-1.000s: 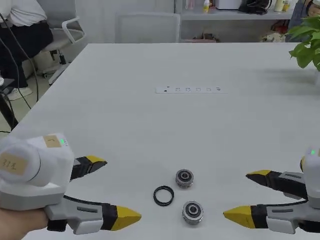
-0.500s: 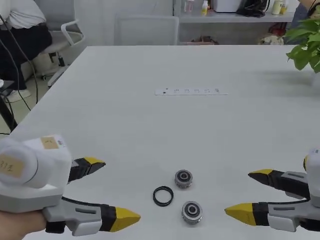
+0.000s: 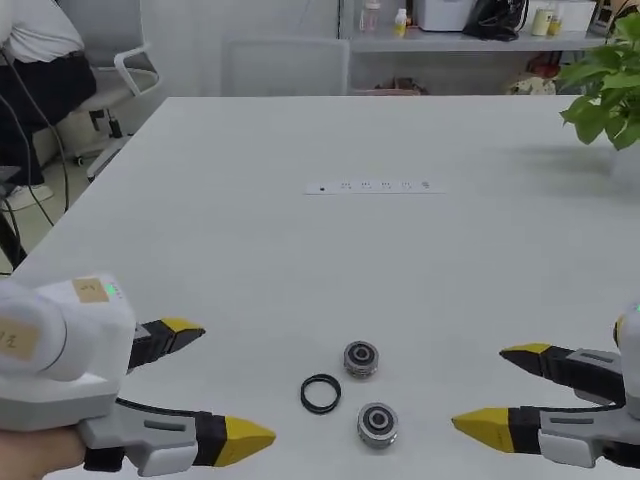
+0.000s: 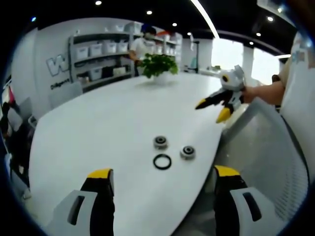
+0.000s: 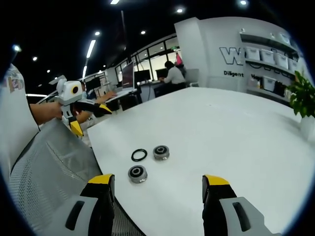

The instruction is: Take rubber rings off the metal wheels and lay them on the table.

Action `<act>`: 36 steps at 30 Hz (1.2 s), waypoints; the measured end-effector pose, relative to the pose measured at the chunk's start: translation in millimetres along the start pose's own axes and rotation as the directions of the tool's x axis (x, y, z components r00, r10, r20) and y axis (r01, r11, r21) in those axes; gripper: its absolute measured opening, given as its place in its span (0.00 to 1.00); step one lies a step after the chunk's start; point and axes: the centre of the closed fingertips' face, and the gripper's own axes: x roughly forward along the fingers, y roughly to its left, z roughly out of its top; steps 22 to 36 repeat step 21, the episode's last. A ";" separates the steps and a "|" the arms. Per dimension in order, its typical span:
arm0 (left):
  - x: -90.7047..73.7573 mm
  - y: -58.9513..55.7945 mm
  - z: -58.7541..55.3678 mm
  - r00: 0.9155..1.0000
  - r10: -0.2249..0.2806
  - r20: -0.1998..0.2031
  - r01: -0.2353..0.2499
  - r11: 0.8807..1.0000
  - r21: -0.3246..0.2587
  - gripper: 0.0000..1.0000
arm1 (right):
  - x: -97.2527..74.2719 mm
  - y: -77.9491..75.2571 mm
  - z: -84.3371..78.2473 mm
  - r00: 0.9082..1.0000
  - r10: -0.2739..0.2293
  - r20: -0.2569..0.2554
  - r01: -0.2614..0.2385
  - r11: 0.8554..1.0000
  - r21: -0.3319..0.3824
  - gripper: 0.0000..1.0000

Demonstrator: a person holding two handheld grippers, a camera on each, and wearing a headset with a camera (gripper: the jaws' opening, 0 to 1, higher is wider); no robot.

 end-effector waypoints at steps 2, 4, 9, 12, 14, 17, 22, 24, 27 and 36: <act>-0.5 -0.7 -0.2 1.000 -0.001 0.001 0.001 1.000 0.001 0.84 | -2.5 -0.5 1.8 1.000 -0.006 0.009 0.006 1.000 0.004 0.71; -1.0 -1.6 -0.8 1.000 -0.002 0.000 0.002 1.000 0.003 0.83 | -5.7 -0.7 5.1 1.000 -0.012 0.023 0.012 1.000 0.010 0.71; -2.6 -4.8 -0.5 1.000 -0.007 0.001 0.007 1.000 0.007 0.83 | -14.0 0.1 16.4 0.997 -0.022 0.076 0.018 0.999 0.052 0.70; -4.8 -7.1 2.3 1.000 -0.005 0.011 0.005 1.000 0.013 0.83 | -18.2 0.6 20.8 0.995 -0.028 0.091 0.023 0.998 0.060 0.69; -5.9 -8.7 3.4 1.000 -0.007 0.015 0.006 1.000 0.016 0.83 | -20.2 0.7 22.3 0.995 -0.035 0.092 0.030 0.998 0.054 0.68; -7.2 -10.0 4.2 1.000 -0.007 0.018 0.007 1.000 0.020 0.83 | -22.7 2.2 25.9 0.994 -0.038 0.101 0.033 0.998 0.052 0.68; -9.7 -10.5 5.6 1.000 -0.005 0.024 0.005 1.000 0.024 0.83 | -26.3 5.6 35.6 0.990 -0.039 0.135 0.031 0.998 0.062 0.68; -9.7 -10.5 5.6 1.000 -0.005 0.024 0.005 1.000 0.024 0.83 | -26.3 5.6 35.6 0.990 -0.039 0.135 0.031 0.998 0.062 0.68; -9.7 -10.5 5.6 1.000 -0.005 0.024 0.005 1.000 0.024 0.83 | -26.3 5.6 35.6 0.990 -0.039 0.135 0.031 0.998 0.062 0.68; -9.7 -10.5 5.6 1.000 -0.005 0.024 0.005 1.000 0.024 0.83 | -26.3 5.6 35.6 0.990 -0.039 0.135 0.031 0.998 0.062 0.68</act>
